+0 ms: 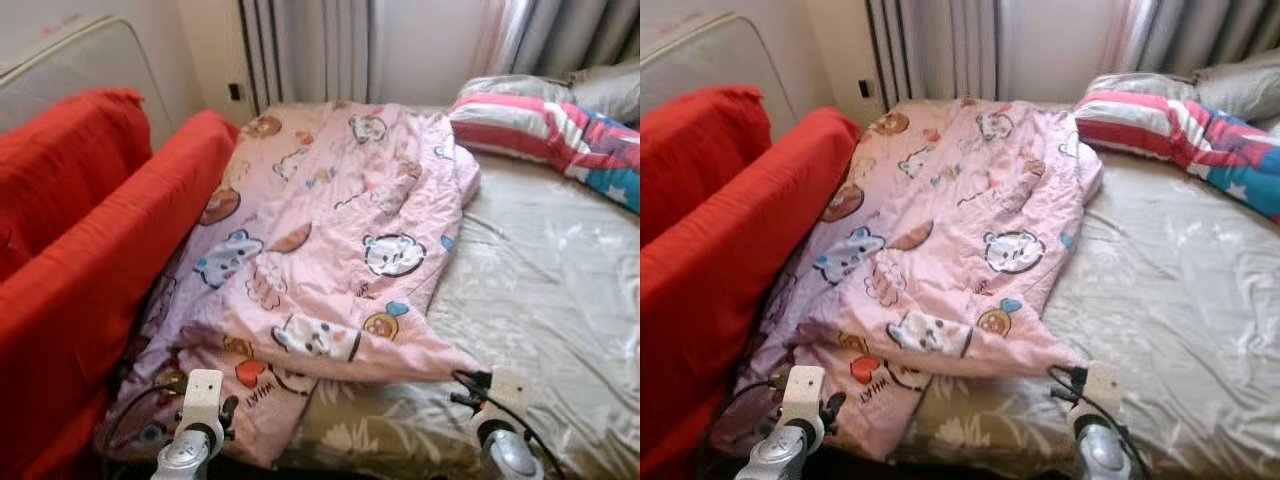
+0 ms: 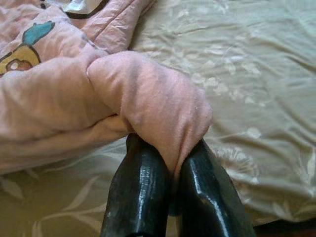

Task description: Clean up the room

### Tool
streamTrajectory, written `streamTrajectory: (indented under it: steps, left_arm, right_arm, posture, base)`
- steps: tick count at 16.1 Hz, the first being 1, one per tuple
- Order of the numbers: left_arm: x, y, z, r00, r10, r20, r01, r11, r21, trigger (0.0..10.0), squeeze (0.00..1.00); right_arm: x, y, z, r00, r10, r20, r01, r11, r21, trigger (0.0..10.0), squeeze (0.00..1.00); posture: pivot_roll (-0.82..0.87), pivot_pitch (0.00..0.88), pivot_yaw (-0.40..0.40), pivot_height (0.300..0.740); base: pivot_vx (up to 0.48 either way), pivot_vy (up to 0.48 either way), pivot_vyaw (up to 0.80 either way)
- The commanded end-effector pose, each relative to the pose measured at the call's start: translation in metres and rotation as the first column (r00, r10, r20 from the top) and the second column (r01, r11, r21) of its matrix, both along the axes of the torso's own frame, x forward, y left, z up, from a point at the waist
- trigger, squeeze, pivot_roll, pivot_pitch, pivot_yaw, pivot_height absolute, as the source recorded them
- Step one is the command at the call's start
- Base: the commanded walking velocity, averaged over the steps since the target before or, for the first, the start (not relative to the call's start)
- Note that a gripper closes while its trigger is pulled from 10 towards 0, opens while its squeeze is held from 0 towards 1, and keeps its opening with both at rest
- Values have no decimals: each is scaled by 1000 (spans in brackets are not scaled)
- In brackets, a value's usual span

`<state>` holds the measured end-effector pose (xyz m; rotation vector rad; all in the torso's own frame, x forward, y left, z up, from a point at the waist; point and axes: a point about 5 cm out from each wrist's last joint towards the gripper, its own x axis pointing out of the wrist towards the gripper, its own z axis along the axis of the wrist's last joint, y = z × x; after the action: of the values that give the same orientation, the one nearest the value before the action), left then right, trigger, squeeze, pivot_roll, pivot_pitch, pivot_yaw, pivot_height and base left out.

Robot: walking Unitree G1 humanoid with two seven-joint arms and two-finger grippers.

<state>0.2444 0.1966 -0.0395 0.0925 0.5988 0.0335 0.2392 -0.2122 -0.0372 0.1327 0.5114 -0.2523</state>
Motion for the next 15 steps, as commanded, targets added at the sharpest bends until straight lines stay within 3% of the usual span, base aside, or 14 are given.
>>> streamTrajectory:
  steps: [1,15]
  left_arm:
    - [-6,7,-4,999,2,-32,-1,1000,27,10000,0]
    - [-6,7,-3,1000,-4,-29,5,999,33,10000,0]
  right_arm:
    - [3,6,1,1000,-2,10,1,1000,15,10000,0]
    - [2,6,0,1000,-10,9,10,1000,16,10000,0]
  posture:
    - [64,78,2,740]
    - [64,84,5,740]
  base:
    - [0,0,0]
    - [0,-34,0]
